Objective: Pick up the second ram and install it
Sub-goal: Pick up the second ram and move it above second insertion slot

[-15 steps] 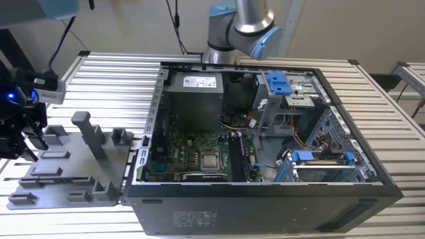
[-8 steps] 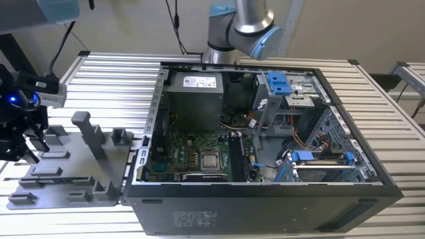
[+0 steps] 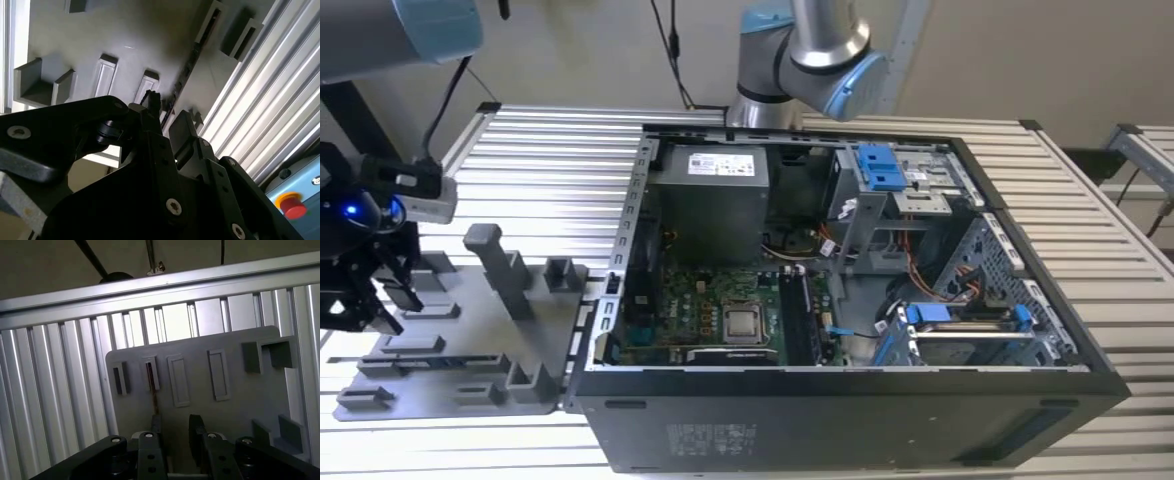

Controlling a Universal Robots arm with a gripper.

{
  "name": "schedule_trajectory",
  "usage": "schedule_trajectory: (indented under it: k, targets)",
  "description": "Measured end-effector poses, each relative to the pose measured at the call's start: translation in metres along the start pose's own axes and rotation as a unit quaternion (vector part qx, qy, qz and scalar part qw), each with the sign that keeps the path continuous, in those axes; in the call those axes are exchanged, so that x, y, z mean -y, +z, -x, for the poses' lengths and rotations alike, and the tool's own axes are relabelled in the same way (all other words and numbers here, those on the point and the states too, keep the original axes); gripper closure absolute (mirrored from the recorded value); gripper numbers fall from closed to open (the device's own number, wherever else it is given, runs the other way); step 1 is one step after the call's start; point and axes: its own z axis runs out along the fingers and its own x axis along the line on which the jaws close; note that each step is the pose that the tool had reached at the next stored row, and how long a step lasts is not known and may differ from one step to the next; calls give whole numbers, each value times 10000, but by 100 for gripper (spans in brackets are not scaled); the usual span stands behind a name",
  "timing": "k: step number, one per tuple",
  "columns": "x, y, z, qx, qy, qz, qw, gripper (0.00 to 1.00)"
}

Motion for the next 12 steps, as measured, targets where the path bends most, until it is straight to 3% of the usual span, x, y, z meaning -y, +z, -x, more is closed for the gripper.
schedule_trajectory:
  k: [7,12]
  targets:
    - [7,88,-25,4,-18,-19,10000,64]
    - [7,112,-26,3,-33,-20,10000,64]
